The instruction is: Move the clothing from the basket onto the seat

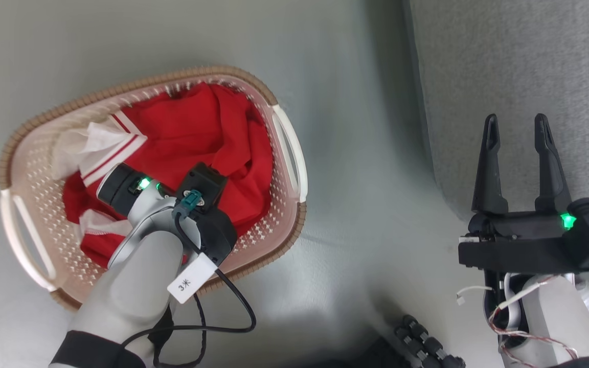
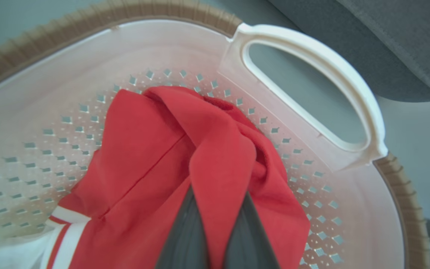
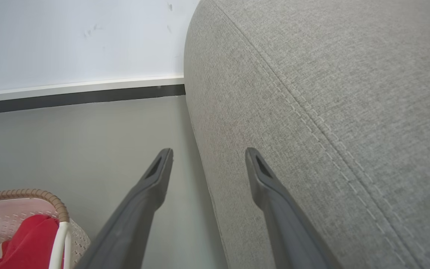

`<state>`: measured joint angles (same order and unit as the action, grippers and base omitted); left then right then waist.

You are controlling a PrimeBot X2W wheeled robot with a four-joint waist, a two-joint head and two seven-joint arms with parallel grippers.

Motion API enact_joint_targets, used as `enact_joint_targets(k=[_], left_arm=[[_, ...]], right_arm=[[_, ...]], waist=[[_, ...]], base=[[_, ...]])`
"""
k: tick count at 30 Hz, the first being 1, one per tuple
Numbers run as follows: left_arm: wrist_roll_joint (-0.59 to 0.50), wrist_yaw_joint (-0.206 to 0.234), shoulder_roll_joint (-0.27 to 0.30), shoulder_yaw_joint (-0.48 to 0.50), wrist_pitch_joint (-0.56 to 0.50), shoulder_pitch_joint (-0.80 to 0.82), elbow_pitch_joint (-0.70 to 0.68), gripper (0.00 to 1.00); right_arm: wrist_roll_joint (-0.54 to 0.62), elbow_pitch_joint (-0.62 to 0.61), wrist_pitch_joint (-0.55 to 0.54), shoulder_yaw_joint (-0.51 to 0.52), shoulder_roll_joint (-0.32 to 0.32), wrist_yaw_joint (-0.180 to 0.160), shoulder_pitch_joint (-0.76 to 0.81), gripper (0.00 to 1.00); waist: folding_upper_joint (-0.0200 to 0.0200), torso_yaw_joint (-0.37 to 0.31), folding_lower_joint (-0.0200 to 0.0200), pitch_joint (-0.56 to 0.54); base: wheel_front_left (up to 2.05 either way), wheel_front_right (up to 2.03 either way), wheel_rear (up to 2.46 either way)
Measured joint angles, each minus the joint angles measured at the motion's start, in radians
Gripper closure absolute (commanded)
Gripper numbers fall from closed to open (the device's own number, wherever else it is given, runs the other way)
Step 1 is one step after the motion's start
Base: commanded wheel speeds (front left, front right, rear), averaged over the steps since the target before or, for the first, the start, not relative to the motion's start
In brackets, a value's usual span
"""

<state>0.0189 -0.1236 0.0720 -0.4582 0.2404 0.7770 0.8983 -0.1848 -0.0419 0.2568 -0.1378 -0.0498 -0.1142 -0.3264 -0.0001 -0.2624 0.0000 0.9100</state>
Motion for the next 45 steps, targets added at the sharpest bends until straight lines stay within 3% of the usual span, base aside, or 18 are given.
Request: enact_joint_targets(k=[9,23,45], left_arm=[[0.066,-0.001,-0.008,0.029,0.009,-0.007,-0.037,1.00],[0.130,-0.001,-0.014,0.024,0.009,-0.048,-0.176,1.00],[0.239,-0.008,0.030,0.091,0.009,-0.183,-0.329,1.00]], right_arm=[[-0.006,0.081,0.000,0.007,0.000,0.009,-0.025,0.00],[-0.010,0.233,0.000,0.011,0.000,0.054,-0.067,0.00],[-0.018,0.405,0.000,-0.026,-0.001,0.105,-0.042,0.00]], waist=[[0.0000,0.024,-0.0002,-0.109],[0.0000,0.087,-0.0002,-0.306],[-0.0001,0.153,-0.0002,-0.621]], base=[[0.00,0.00,0.00],[0.00,0.00,0.00],[0.00,0.00,0.00]])
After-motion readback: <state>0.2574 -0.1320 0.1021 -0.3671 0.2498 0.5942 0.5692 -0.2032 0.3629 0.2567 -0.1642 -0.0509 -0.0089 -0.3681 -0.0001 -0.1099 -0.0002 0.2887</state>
